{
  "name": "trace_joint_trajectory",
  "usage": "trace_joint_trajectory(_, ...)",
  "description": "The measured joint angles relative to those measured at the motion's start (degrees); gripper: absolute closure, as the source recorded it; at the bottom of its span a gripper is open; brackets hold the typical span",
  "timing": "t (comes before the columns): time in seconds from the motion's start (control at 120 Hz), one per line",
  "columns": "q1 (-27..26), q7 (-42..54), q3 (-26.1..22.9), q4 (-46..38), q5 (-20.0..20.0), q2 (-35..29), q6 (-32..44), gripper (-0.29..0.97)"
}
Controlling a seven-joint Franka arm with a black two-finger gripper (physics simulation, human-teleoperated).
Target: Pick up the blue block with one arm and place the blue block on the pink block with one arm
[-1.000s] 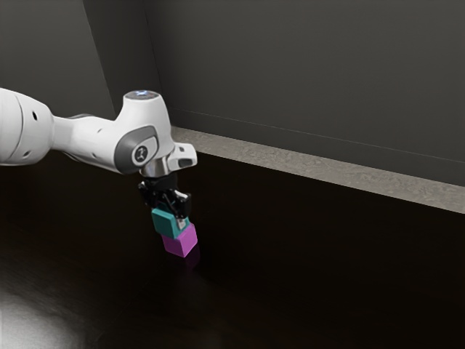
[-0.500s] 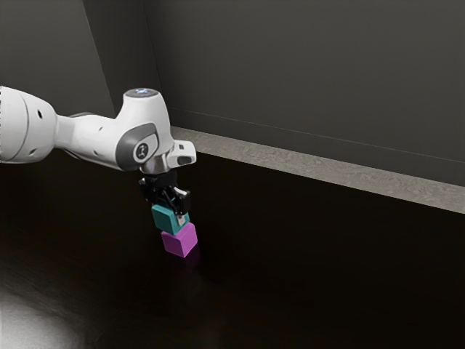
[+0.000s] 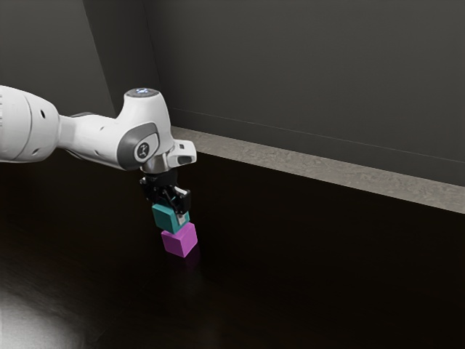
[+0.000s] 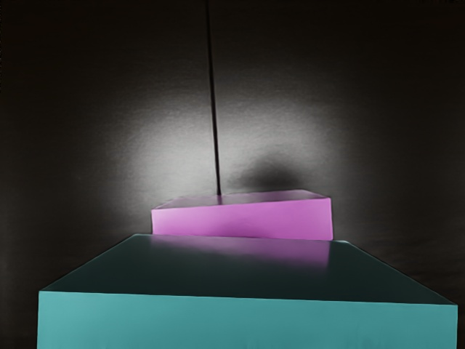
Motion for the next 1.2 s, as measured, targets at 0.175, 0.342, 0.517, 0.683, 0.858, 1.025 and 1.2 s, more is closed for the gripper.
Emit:
trace_joint_trajectory(0.175, 0.0, -1.6, 0.5, 0.0, 0.1, 0.1, 0.0, 0.32)
trace_joint_trajectory(0.342, 0.0, -3.6, 0.7, 0.0, 0.1, 0.1, 0.0, 0.31)
trace_joint_trajectory(0.517, 0.0, -5.3, 0.7, 0.4, 0.1, 0.3, 0.0, 0.31)
trace_joint_trajectory(0.683, 0.0, -6.6, 0.6, 0.6, 0.0, 0.3, 0.9, 0.31)
trace_joint_trajectory(0.858, -0.1, -7.5, 0.5, 0.5, -0.1, 0.3, 1.6, 0.31)
trace_joint_trajectory(1.025, -0.3, -8.2, 0.4, 0.1, -0.3, -0.1, 1.9, 0.31)
trace_joint_trajectory(1.2, -0.4, -8.8, 0.4, -0.3, -0.6, -0.2, 2.0, 0.31)
